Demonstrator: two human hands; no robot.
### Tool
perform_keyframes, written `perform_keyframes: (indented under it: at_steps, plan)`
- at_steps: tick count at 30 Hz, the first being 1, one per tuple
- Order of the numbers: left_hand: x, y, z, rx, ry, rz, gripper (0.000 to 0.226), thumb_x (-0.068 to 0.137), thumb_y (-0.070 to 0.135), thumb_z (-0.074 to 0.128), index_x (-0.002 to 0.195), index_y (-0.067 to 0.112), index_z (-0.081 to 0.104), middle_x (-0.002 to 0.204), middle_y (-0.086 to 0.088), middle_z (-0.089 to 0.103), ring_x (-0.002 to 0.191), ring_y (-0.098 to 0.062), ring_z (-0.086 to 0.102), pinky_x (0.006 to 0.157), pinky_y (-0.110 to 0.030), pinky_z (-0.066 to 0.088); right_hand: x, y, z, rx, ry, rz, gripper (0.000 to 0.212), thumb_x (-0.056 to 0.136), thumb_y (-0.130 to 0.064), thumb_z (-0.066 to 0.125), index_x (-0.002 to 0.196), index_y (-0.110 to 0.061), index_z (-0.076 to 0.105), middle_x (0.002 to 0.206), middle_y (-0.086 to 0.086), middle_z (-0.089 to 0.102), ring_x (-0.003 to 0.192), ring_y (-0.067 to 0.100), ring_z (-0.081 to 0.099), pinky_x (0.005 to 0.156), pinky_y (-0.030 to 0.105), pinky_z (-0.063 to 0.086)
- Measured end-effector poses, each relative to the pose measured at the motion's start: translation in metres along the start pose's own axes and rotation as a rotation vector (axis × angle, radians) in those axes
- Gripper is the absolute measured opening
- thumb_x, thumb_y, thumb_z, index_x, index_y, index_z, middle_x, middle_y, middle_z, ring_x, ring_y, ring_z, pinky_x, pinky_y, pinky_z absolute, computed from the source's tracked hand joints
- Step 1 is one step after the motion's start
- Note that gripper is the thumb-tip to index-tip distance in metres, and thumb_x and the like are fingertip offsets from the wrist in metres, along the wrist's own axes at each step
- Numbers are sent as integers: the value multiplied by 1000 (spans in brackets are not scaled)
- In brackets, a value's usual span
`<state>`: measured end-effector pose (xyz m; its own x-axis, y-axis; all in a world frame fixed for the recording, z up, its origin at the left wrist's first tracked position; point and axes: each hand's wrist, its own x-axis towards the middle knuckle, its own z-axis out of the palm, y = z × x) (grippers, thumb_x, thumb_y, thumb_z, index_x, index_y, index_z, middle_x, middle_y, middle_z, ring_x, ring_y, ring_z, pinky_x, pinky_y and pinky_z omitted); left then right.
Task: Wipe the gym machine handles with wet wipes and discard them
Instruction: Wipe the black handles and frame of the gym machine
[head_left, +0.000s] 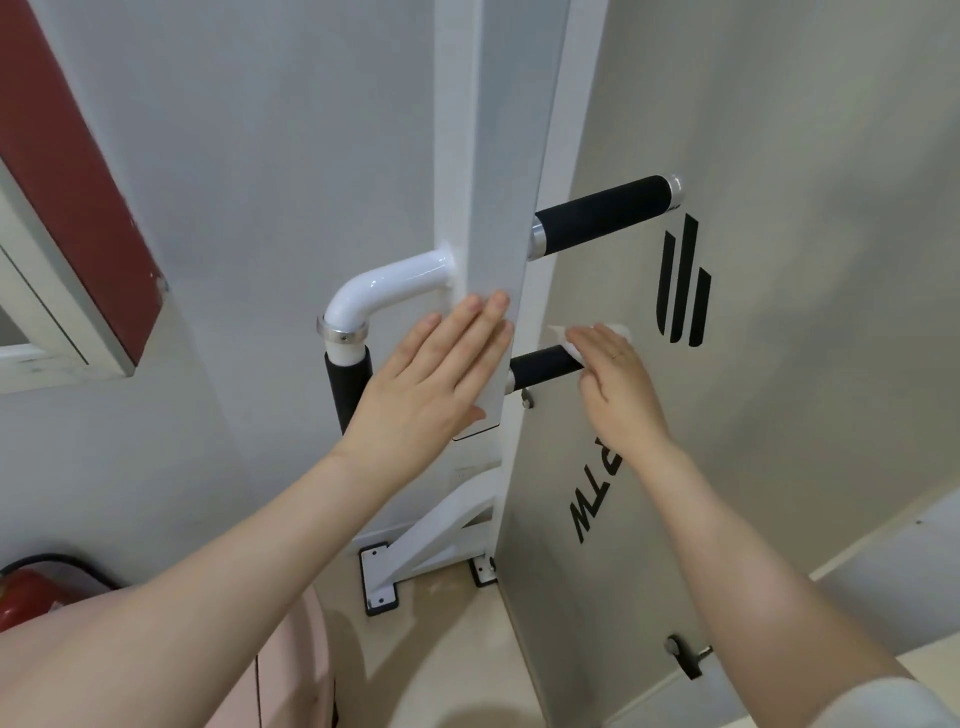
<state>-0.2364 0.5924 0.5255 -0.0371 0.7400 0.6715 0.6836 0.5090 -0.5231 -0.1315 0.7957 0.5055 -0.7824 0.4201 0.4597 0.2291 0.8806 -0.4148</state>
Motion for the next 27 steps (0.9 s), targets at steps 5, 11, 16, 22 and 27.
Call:
perform_keyframes:
  at_steps: [5,11,16,22,27]
  plan:
    - [-1,-2,5,-8,-3,-35,91,73,39,70,144,7,22,152,-9,15,144,-22,-13,116,-37,5,-6,-28,22,34,-130,-288,60,78,5,31,136,-5,44,142,10,45,136,21,31,113,27,13]
    - [0,-4,11,-57,-8,-42,89,74,32,72,143,7,24,152,-8,14,143,-20,-14,116,-36,6,6,-7,20,136,81,-35,48,85,12,30,124,-4,54,128,5,53,131,21,38,112,31,26]
    - [4,-3,17,-86,32,-38,85,73,29,73,141,6,28,150,-12,16,143,-21,-14,116,-34,5,4,-29,34,201,-50,-338,41,89,6,36,124,-1,56,131,11,55,126,19,46,109,24,31]
    - [3,-4,14,-124,40,-22,81,74,28,72,140,8,31,149,-11,16,144,-23,-11,116,-34,6,-1,-14,46,221,327,56,40,90,10,41,126,-2,55,135,14,52,131,17,38,110,11,18]
    - [4,-2,16,-187,57,-18,66,80,24,56,140,10,30,148,-15,15,143,-24,-15,115,-34,6,-12,-32,67,85,208,-336,45,86,6,38,130,0,45,134,20,50,132,24,33,115,22,16]
